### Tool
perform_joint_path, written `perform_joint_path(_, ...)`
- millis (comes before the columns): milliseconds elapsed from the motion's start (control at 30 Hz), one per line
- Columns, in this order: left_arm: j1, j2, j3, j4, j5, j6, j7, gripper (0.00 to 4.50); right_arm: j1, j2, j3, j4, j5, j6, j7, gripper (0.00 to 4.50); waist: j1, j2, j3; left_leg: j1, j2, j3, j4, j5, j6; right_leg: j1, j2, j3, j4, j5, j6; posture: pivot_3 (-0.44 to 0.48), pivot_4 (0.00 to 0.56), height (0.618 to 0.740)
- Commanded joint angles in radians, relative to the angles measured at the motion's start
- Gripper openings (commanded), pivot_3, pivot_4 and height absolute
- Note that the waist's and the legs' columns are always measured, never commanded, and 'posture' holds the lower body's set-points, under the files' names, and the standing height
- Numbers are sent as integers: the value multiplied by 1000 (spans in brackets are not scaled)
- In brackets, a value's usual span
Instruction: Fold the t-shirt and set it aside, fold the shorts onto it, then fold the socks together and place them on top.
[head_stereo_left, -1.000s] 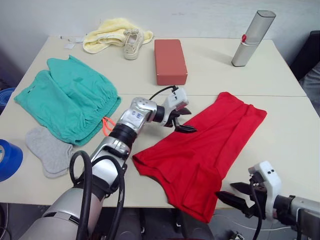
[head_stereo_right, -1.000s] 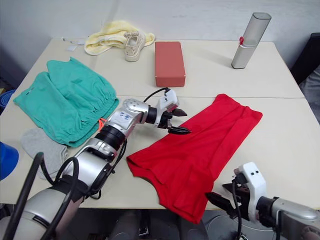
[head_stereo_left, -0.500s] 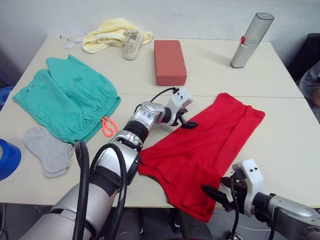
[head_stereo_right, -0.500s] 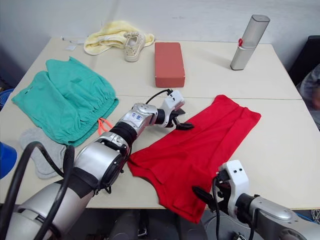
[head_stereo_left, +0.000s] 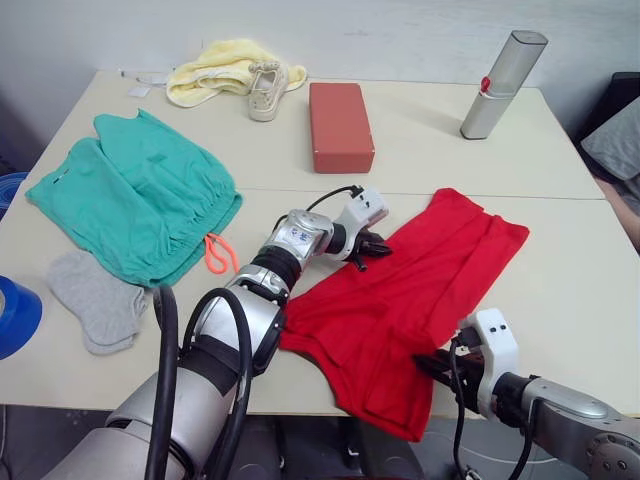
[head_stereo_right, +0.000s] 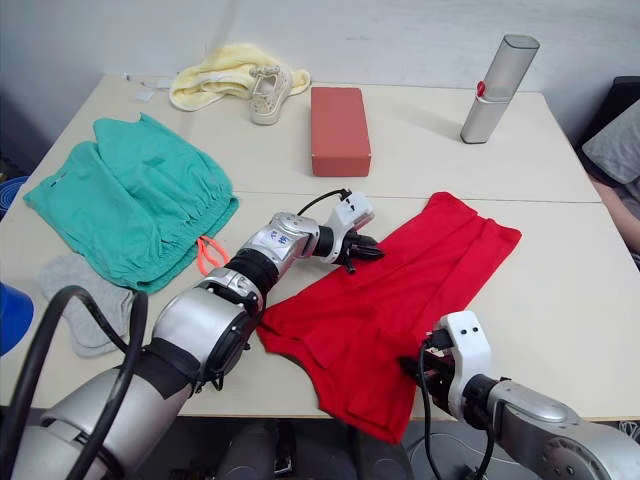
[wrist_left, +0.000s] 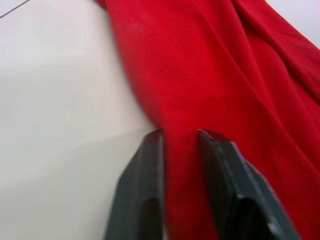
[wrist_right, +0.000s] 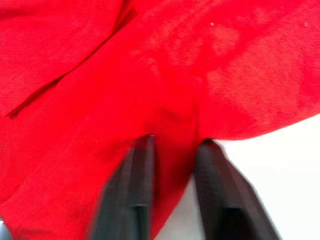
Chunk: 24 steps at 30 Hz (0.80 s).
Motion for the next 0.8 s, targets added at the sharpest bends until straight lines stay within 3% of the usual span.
perform_joint_path(33,28,10,46,10,-20,7,30,16,24,-40,6,-1,12,3,39,6,1,0,0,0,0,0,0,0,0,0,0,0,0,0,0,0,150,740)
perform_joint_path(433,121,115,188,-123,-128,54,67,16,18,-257,-66,91,14,-96,178,6,2,0,0,1,0,1,0,0,0,0,-1,-2,2,0,0,0,150,740)
perform_joint_path(567,249,132,201,-364,-159,146,111,16,-34,-340,-20,164,-5,-169,222,6,-5,1,0,2,0,3,0,0,0,0,-1,-1,2,0,0,0,150,740)
perform_joint_path(800,487,99,235,-862,-222,345,316,16,-156,-414,130,308,-70,-289,258,6,-1,2,0,3,3,3,0,1,-3,0,-2,1,3,0,0,0,150,740)
